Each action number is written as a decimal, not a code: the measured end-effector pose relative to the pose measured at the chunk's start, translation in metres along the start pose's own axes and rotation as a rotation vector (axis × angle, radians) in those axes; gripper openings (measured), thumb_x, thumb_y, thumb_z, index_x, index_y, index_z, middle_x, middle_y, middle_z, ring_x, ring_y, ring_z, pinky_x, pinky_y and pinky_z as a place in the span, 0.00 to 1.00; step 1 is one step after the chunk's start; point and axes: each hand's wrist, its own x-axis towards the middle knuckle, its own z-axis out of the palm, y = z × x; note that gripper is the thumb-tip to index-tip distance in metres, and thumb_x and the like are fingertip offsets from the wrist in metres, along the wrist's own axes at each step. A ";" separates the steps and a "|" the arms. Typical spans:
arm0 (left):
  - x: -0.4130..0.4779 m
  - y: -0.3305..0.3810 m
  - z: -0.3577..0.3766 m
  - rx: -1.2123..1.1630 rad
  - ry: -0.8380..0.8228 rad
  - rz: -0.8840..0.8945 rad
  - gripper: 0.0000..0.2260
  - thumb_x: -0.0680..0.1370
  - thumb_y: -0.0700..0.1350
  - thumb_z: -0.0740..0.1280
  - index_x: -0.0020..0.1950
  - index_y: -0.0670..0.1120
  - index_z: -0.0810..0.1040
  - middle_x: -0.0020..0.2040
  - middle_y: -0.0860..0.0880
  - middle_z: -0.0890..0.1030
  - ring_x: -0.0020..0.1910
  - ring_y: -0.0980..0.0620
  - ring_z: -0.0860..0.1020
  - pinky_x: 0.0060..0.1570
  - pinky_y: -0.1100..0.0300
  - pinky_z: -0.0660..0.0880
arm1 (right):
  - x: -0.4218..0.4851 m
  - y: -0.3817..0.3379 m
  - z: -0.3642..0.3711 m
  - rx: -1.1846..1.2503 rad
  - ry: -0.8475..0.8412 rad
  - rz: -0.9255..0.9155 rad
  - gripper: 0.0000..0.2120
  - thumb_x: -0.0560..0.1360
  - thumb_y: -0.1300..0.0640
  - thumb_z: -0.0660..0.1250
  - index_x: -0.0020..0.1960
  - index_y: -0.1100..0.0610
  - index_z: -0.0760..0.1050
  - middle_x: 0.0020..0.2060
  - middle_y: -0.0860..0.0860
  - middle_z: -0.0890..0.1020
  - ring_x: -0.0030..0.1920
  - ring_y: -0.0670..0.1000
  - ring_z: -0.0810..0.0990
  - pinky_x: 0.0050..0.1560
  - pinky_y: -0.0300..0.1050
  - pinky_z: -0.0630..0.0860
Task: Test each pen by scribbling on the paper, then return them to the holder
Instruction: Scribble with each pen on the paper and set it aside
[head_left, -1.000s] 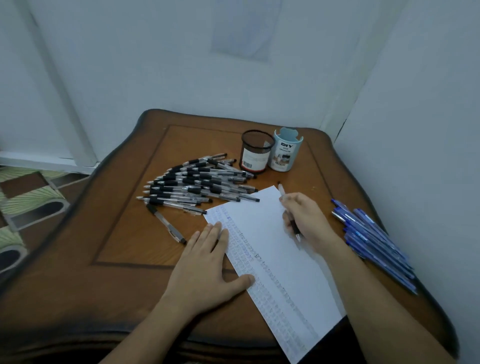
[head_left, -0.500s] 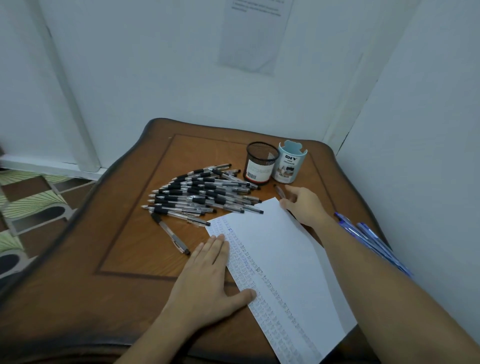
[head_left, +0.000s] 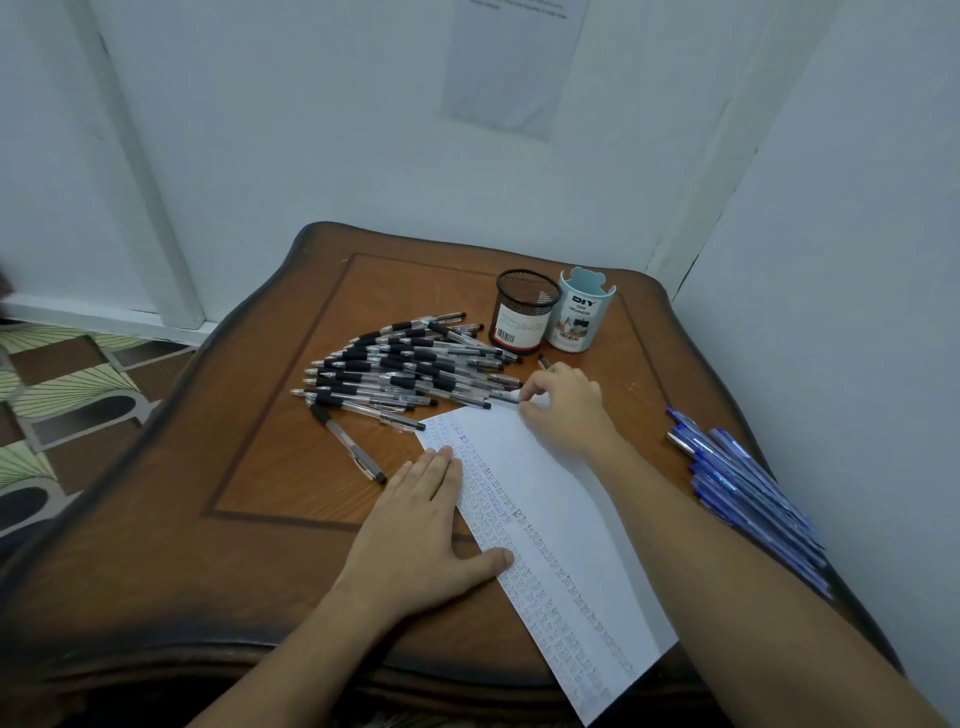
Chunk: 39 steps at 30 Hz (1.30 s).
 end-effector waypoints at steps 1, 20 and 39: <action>0.000 0.000 0.000 0.000 -0.003 0.001 0.54 0.63 0.79 0.40 0.81 0.48 0.43 0.81 0.50 0.41 0.79 0.53 0.41 0.71 0.60 0.32 | -0.001 -0.001 -0.004 0.102 0.012 0.027 0.05 0.78 0.54 0.67 0.44 0.46 0.76 0.52 0.47 0.77 0.57 0.50 0.73 0.60 0.52 0.67; 0.001 -0.005 0.006 0.034 -0.029 0.032 0.54 0.62 0.81 0.39 0.81 0.52 0.44 0.81 0.49 0.41 0.79 0.52 0.40 0.75 0.54 0.36 | -0.076 -0.026 -0.035 1.379 0.098 0.222 0.11 0.77 0.47 0.65 0.55 0.51 0.70 0.25 0.49 0.67 0.22 0.45 0.59 0.21 0.35 0.58; 0.002 -0.005 0.010 0.068 -0.019 0.033 0.55 0.61 0.82 0.38 0.81 0.52 0.44 0.81 0.49 0.40 0.79 0.52 0.40 0.75 0.54 0.36 | -0.099 -0.005 0.015 1.114 -0.130 0.120 0.14 0.74 0.45 0.70 0.40 0.56 0.75 0.30 0.54 0.81 0.30 0.48 0.77 0.29 0.36 0.69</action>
